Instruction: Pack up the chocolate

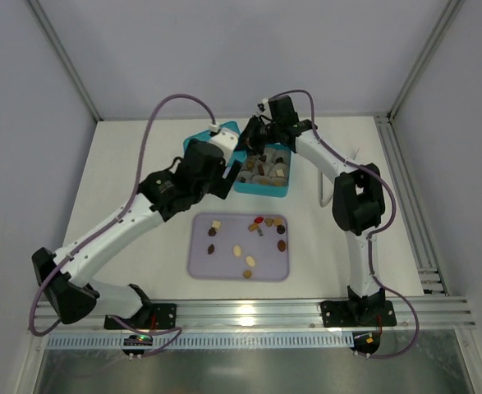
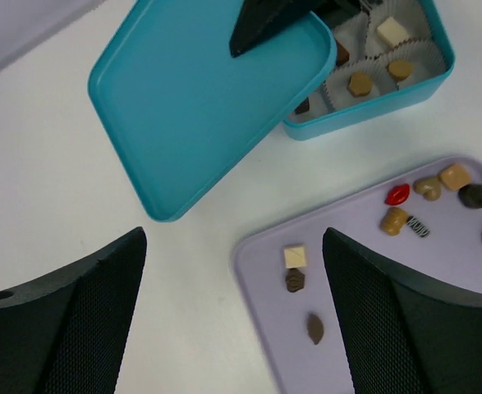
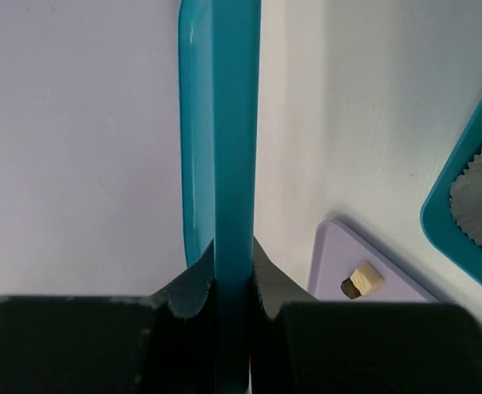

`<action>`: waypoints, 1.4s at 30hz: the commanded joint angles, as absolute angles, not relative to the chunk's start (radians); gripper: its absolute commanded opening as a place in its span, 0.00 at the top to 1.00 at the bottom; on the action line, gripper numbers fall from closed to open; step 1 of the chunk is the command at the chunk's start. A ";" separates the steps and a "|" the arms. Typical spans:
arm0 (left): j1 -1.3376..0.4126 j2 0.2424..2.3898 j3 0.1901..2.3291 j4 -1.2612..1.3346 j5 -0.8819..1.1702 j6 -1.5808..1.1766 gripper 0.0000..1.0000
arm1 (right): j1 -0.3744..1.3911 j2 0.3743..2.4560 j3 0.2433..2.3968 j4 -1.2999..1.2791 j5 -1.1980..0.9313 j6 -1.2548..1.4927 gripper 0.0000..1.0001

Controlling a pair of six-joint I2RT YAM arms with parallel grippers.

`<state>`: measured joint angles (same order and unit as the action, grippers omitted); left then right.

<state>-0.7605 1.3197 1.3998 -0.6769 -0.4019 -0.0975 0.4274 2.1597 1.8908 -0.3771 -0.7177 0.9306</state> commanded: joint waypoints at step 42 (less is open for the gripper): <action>-0.910 1.738 1.310 -0.029 -1.011 0.687 1.00 | 0.384 1.907 1.746 -0.405 -0.799 0.879 0.42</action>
